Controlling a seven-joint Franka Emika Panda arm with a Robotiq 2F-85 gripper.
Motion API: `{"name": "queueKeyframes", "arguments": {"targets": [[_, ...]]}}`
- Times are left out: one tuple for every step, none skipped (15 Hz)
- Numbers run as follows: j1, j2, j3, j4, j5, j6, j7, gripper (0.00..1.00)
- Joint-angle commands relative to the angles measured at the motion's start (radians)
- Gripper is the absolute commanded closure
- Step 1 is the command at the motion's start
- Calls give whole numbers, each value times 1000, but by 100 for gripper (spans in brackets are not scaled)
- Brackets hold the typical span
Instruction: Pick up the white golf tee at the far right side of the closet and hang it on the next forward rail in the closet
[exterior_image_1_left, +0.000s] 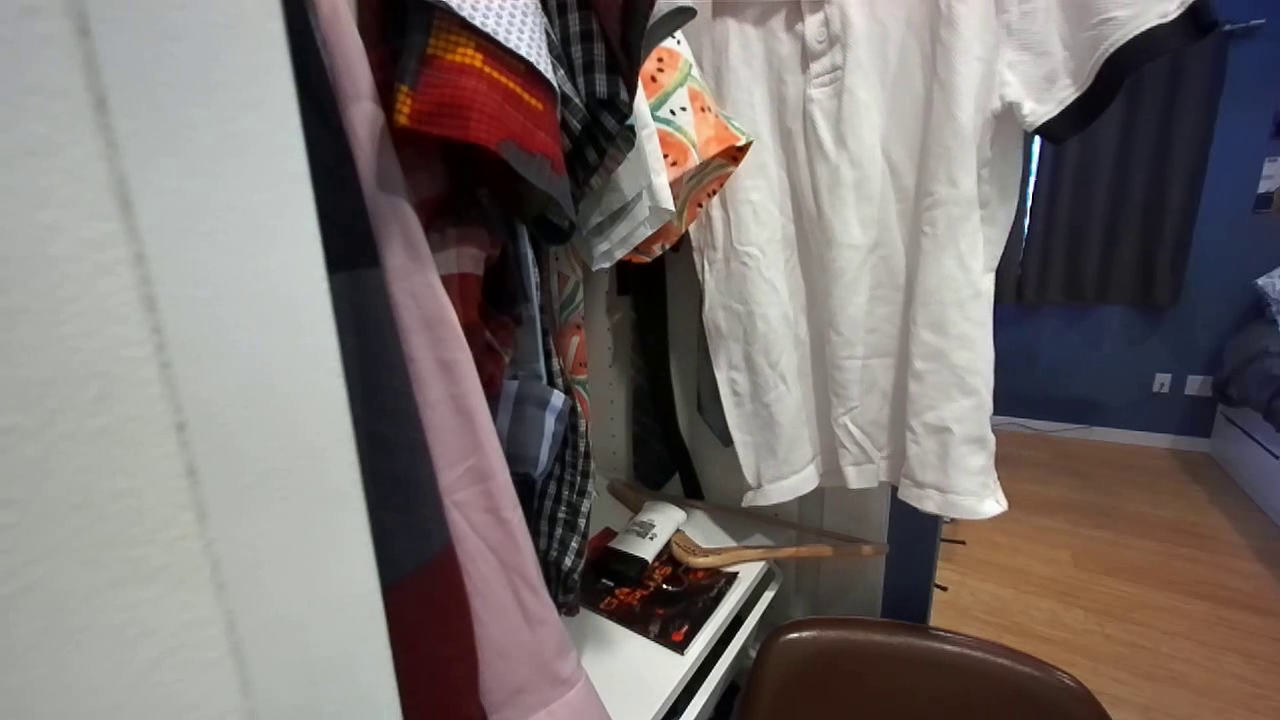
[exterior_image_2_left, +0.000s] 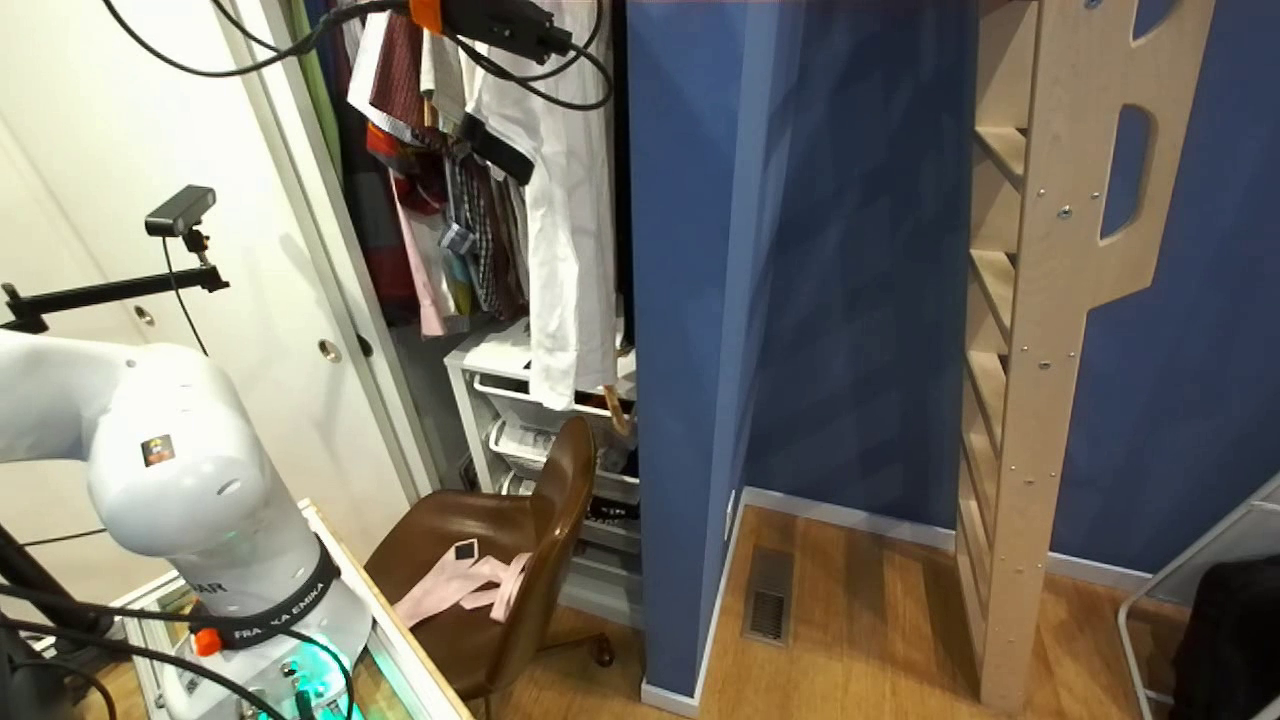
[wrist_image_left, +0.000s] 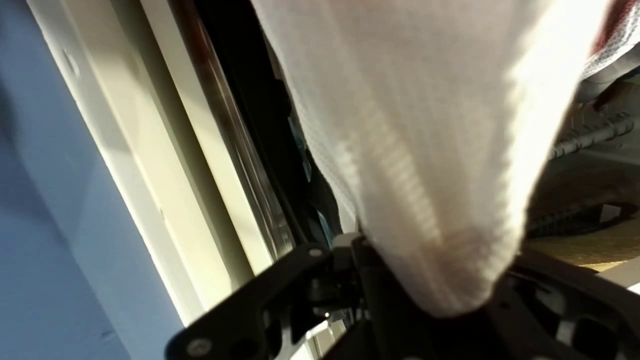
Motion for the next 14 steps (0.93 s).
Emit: {"name": "queueKeyframes", "arguments": {"targets": [[-2,32,4,51,30,31,-10,95],[-3,35,3,53,26,32,-8,95],[-3,38,2,56,23,31,-8,94],[-2,38,4,58,29,35,-8,57],[2,35,4,60,28,29,-3,56],[4,27,6,67,16,15,11,51],[4,22,7,78,4,7,15,44],[4,16,9,89,-8,0,21,37],[0,7,13,99,-30,-13,34,29],[-5,-2,17,109,-60,-29,52,23],[-8,-9,19,119,-91,-48,68,16],[-11,-17,21,129,-122,-62,76,9],[-14,-24,23,144,-162,-79,98,2],[-16,-31,24,152,-195,-89,113,0]]}}
